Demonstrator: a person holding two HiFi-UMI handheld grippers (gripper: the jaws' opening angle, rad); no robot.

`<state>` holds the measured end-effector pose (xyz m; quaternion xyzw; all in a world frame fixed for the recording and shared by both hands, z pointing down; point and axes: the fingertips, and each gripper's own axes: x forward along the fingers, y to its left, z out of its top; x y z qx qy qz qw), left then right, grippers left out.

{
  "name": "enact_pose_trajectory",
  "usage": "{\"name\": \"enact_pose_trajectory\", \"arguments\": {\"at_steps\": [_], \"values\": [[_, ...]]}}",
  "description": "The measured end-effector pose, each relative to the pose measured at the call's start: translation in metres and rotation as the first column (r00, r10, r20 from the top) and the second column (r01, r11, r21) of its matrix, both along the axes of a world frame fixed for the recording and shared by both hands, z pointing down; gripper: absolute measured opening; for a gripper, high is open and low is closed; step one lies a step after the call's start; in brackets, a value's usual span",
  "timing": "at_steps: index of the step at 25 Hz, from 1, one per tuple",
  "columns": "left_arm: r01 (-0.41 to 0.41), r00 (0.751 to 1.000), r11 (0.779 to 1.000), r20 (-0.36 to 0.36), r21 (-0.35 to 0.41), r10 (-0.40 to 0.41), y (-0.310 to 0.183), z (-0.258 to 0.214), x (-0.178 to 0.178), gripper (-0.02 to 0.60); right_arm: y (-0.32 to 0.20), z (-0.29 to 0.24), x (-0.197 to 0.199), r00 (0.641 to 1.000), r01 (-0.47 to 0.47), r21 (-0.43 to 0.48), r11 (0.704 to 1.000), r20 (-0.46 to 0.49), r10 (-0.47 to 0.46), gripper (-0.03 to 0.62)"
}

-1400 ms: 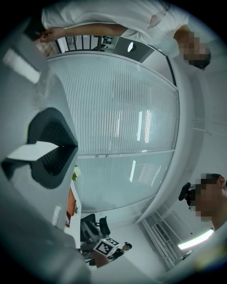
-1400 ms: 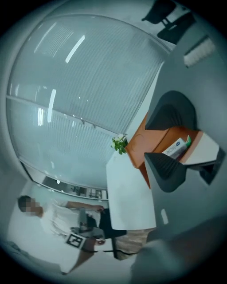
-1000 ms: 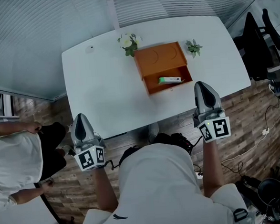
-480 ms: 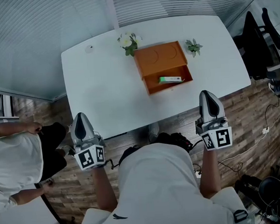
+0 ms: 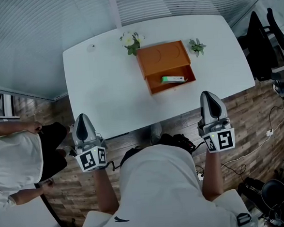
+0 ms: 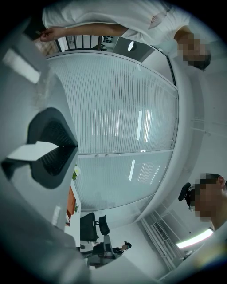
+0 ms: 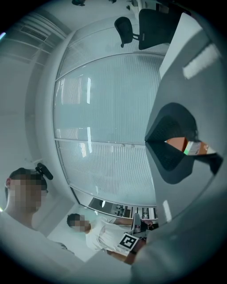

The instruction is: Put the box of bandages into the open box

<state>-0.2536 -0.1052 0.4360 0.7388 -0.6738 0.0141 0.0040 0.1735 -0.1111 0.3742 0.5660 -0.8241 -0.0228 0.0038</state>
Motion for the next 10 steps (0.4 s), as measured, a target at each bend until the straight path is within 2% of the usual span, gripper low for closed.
{"name": "enact_pose_trajectory", "arguments": {"at_steps": [10], "values": [[0.002, 1.0, 1.0, -0.009, -0.003, -0.002, 0.0, 0.0033, 0.0056, 0.006, -0.0008, 0.0026, 0.0009, 1.0, 0.009, -0.004, 1.0, -0.003, -0.009, 0.0]]}}
